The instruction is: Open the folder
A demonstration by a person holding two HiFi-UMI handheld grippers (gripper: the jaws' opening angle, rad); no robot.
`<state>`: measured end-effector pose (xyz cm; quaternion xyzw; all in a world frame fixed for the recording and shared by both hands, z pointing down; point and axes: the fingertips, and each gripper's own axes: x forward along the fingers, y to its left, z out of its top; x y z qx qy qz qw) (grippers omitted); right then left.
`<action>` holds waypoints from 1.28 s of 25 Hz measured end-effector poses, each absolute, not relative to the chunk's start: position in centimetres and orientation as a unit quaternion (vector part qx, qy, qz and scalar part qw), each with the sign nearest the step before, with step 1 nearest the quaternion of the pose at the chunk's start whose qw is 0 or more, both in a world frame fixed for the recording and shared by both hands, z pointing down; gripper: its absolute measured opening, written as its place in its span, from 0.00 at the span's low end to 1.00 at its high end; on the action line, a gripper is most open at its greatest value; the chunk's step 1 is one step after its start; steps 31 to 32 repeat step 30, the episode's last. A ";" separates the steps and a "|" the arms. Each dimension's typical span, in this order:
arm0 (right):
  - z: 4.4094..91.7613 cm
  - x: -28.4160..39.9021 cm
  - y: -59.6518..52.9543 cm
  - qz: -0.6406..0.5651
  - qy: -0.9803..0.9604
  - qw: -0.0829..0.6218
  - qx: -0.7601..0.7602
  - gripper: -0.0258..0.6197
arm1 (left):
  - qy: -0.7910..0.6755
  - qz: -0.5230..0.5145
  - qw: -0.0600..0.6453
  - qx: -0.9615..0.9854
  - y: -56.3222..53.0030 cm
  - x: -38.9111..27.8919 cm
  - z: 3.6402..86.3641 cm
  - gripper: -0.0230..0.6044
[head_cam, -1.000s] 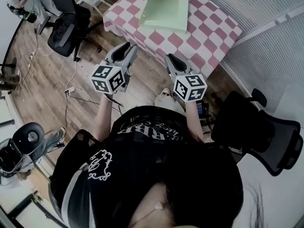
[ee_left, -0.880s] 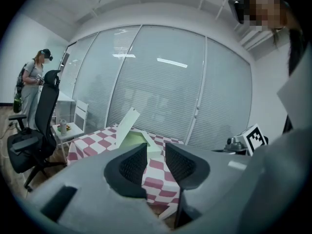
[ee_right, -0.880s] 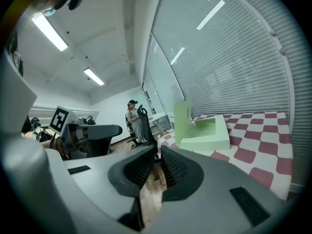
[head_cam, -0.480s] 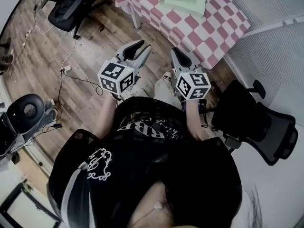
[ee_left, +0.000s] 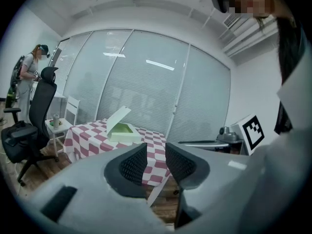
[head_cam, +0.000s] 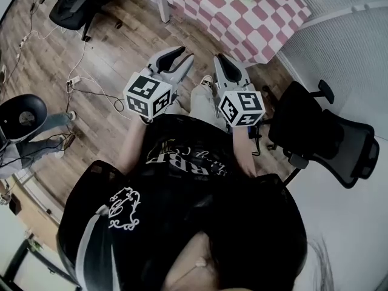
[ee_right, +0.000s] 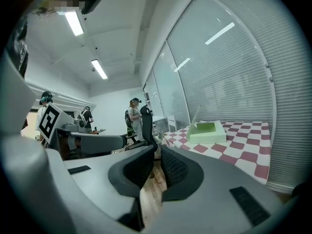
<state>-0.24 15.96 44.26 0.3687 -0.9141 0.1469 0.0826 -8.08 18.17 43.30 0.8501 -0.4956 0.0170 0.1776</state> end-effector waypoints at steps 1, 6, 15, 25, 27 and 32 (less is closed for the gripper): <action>44.3 -0.3 16.3 0.144 -0.915 0.085 0.367 0.11 | -0.494 0.018 0.177 0.851 18.4 -7.9 43.4 0.24; 44.3 -0.7 18.5 0.122 -0.920 0.098 0.359 0.11 | -0.485 0.021 0.172 0.857 20.2 -7.1 43.6 0.24; 43.8 -1.8 19.7 0.111 -0.925 0.098 0.350 0.10 | -0.491 0.025 0.157 0.857 21.5 -7.8 42.9 0.24; 43.9 -2.8 19.6 0.104 -0.927 0.109 0.344 0.10 | -0.498 0.017 0.159 0.853 21.4 -8.9 42.8 0.24; 43.9 -3.0 19.7 0.104 -0.927 0.109 0.344 0.10 | -0.499 0.016 0.159 0.852 21.5 -9.1 42.8 0.24; 43.9 -3.2 19.8 0.103 -0.927 0.112 0.342 0.10 | -0.500 0.015 0.161 0.851 21.6 -9.3 42.9 0.24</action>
